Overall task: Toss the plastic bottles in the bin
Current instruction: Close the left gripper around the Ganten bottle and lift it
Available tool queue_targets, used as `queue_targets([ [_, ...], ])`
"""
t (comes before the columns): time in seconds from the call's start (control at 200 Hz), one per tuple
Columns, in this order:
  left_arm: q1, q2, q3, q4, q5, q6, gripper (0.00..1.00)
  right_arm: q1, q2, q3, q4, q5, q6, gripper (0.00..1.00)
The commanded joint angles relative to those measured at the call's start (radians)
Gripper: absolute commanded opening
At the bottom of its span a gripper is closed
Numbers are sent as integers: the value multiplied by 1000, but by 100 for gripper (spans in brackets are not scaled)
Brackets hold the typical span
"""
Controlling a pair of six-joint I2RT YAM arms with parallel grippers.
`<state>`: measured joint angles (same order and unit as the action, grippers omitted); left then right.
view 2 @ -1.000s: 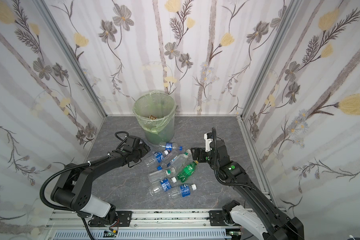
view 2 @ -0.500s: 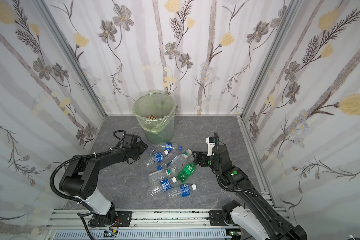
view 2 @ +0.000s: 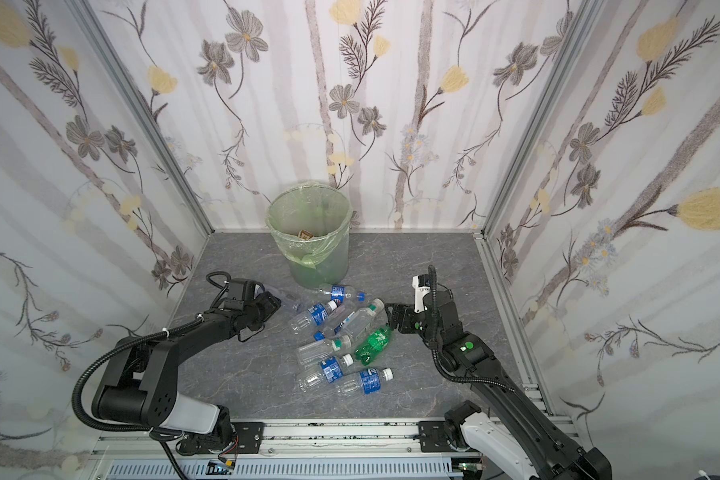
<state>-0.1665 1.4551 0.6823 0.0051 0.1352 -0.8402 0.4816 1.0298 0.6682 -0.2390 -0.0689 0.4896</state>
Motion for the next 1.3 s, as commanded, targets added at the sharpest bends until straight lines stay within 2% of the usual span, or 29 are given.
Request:
queue_targets([
  [0.0, 2, -22, 14, 6, 8, 1, 78, 0, 16, 0, 69, 2, 12, 86],
  [0.15, 4, 37, 87, 3, 36, -3, 85, 0, 26, 1, 73, -2, 13, 86],
  [0.315, 7, 151, 134, -2, 14, -26, 86, 0, 19, -1, 69, -2, 13, 87],
  [0.56, 26, 306, 206, -5, 27, 9, 85, -5, -1, -6, 60, 6, 9, 87],
  [0.829, 30, 261, 256, -7, 45, -21, 84, -14, -28, -21, 56, 6, 10, 87],
  [0.979, 30, 246, 317, -25, 17, -37, 96, -19, -24, -28, 65, 2, 10, 87],
  [1.294, 46, 448, 563, -157, -29, -43, 90, -20, -8, -36, 85, -19, 14, 87],
])
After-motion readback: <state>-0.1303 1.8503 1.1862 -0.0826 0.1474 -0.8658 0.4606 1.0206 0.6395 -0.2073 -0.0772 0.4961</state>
